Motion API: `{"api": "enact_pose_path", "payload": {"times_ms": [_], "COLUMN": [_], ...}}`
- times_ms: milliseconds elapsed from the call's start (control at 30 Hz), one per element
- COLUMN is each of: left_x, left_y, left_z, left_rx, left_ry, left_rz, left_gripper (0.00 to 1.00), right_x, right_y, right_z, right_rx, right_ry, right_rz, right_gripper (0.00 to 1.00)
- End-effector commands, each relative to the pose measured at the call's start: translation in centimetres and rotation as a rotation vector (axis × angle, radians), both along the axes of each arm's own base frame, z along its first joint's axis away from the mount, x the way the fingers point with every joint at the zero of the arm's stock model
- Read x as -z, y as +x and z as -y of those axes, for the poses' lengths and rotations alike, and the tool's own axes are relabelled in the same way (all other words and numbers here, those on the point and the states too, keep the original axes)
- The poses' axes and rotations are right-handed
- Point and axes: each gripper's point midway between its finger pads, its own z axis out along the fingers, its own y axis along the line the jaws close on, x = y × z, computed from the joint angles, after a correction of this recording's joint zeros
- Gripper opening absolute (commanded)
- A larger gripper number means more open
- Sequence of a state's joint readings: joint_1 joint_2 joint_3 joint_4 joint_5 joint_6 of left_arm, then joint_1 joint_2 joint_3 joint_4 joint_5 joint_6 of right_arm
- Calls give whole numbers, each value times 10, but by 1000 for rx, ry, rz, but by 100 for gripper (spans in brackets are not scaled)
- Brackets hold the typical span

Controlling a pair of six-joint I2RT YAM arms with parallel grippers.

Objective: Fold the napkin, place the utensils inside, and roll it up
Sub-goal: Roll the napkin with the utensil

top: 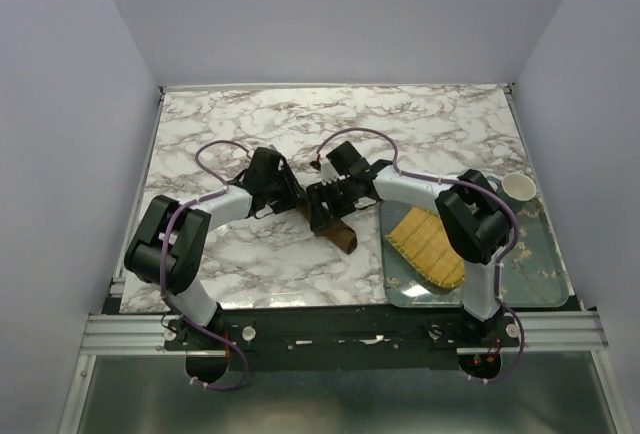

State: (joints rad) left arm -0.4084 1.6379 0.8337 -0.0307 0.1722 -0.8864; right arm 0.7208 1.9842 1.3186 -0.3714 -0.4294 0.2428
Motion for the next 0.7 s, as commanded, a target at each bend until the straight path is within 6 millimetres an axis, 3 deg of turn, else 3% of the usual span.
{"api": "enact_pose_path", "payload": {"times_ms": [0, 333, 533, 667], "left_x": [-3, -4, -13, -27], "left_y": [-6, -7, -8, -3], "left_z": [1, 0, -3, -17], "left_rx": [5, 0, -25, -65], "left_ry": [4, 2, -16, -45], "left_rz": [12, 12, 20, 40], "left_gripper": [55, 55, 64, 72], "right_x": [22, 38, 53, 55], "right_y": [-1, 7, 7, 10], "right_z": [18, 40, 53, 59], "right_rx": [23, 70, 128, 164], "right_ry": [-162, -452, -561, -585], "right_rz": [51, 291, 331, 345], "right_gripper": [78, 77, 68, 58]}}
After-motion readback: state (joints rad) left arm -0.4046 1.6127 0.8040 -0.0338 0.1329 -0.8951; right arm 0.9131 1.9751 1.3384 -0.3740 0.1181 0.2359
